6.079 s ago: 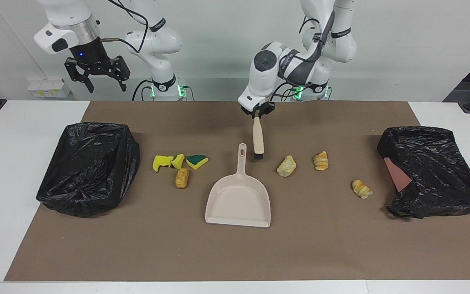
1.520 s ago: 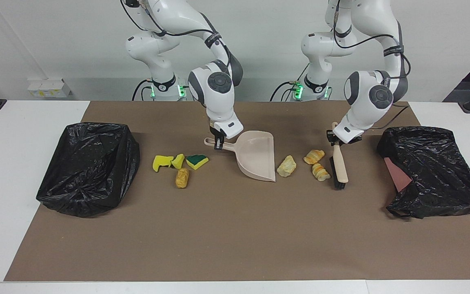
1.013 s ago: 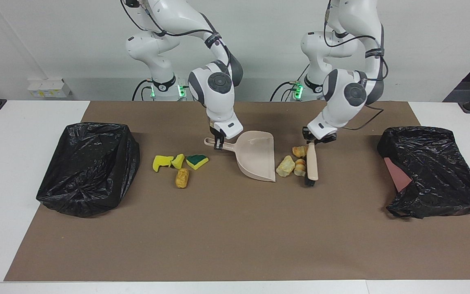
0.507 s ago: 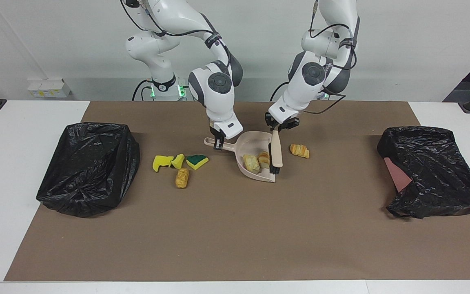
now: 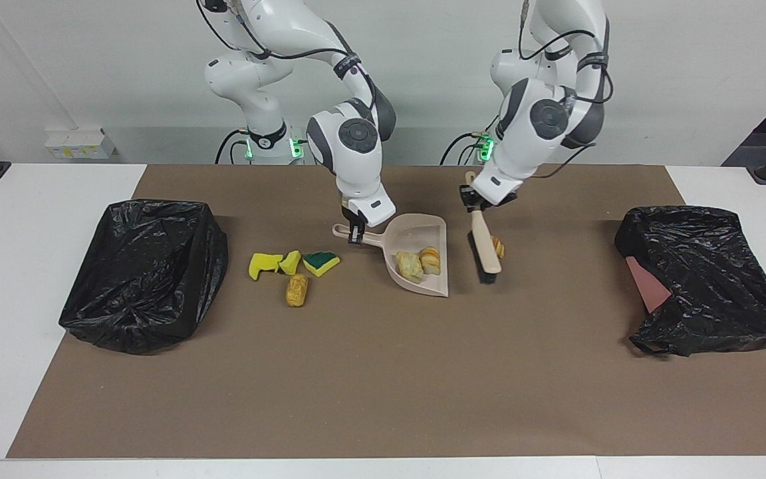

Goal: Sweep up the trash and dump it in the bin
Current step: 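Brush the bread pieces into the dustpan held by the right gripper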

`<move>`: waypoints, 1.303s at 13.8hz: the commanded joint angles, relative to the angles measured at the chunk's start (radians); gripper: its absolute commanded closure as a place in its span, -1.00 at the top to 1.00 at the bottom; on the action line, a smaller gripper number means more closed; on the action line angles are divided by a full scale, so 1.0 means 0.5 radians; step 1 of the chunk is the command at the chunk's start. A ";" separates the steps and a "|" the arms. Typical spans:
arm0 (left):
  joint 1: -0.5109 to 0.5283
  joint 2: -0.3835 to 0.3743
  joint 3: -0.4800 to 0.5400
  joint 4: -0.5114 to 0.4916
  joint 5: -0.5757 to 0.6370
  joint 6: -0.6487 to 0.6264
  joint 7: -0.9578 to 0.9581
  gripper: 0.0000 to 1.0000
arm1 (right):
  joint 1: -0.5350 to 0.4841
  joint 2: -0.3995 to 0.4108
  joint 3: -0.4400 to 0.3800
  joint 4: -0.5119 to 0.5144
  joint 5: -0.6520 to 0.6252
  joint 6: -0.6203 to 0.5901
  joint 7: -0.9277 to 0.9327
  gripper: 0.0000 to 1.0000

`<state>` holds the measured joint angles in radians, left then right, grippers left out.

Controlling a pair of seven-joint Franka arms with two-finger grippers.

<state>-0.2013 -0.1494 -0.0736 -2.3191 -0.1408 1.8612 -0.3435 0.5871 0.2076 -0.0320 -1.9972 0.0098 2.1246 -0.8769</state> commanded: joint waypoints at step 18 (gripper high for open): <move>-0.681 0.041 -0.015 -0.065 -0.394 0.503 -0.233 -1.00 | -0.014 -0.044 0.006 -0.028 -0.041 -0.012 0.097 -1.00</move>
<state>-0.5819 -0.1232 -0.0871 -2.3967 -0.3714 2.1789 -0.4251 0.5870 0.2071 -0.0321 -1.9982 0.0098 2.1239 -0.8710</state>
